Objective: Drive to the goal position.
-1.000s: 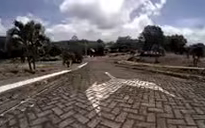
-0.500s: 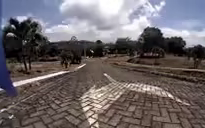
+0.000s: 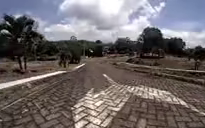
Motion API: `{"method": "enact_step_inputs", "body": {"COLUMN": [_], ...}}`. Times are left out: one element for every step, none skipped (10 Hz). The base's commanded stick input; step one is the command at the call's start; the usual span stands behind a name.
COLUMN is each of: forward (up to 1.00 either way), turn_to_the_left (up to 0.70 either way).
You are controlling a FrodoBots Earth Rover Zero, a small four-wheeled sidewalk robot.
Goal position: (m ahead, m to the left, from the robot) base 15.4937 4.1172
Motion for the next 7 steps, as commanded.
{"method": "enact_step_inputs", "body": {"forward": [0.7, 0.7, 0.7, 0.7, 0.7, 0.7, 0.7], "turn_to_the_left": [0.0, 0.22, 0.05, 0.0, 0.25, 0.1, 0.0]}}
